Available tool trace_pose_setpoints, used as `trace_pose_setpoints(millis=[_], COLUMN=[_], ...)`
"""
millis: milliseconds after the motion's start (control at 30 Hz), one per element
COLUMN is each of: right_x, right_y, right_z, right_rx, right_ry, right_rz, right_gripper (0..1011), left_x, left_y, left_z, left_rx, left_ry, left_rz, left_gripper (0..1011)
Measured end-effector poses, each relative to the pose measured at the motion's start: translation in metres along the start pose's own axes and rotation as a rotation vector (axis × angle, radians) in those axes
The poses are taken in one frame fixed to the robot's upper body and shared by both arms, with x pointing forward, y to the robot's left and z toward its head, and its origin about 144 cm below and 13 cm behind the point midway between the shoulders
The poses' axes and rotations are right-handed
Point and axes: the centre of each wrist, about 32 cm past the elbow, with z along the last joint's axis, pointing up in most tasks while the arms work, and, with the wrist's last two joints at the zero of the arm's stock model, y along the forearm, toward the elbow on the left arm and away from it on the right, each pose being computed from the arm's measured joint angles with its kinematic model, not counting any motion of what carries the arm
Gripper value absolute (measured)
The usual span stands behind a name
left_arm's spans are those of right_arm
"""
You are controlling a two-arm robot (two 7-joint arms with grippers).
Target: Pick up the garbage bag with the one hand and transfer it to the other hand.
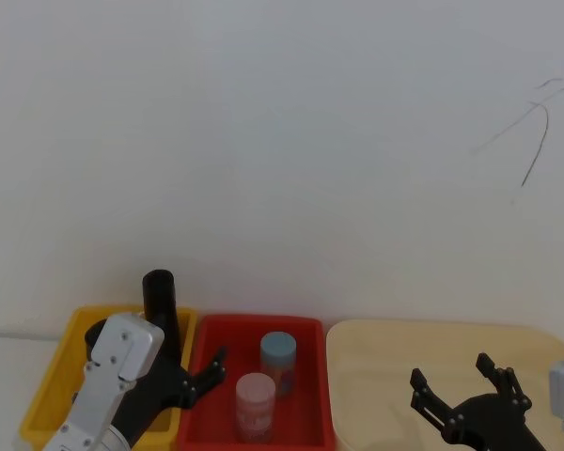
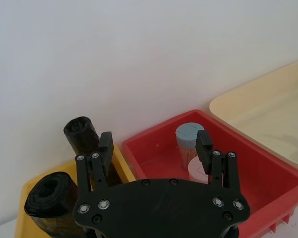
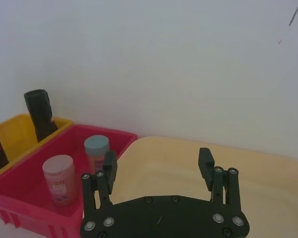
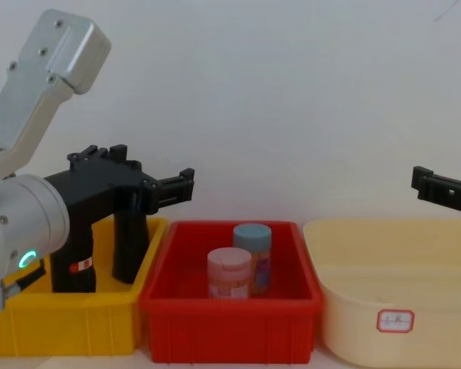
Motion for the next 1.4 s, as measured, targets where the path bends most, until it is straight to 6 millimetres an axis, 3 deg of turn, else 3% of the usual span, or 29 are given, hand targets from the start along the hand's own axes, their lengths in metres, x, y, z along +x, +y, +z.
trace_pose_setpoints(millis=[1400], right_x=[0.0], right_y=[0.0], right_z=[0.0], right_rx=[0.0], right_ry=[0.0], right_rz=[0.0], right_gripper=[999], left_x=[0.0], left_y=[0.0], left_z=[0.0001], left_rx=[0.0], left_ry=[0.0], left_rz=[-0.001], left_gripper=[1000])
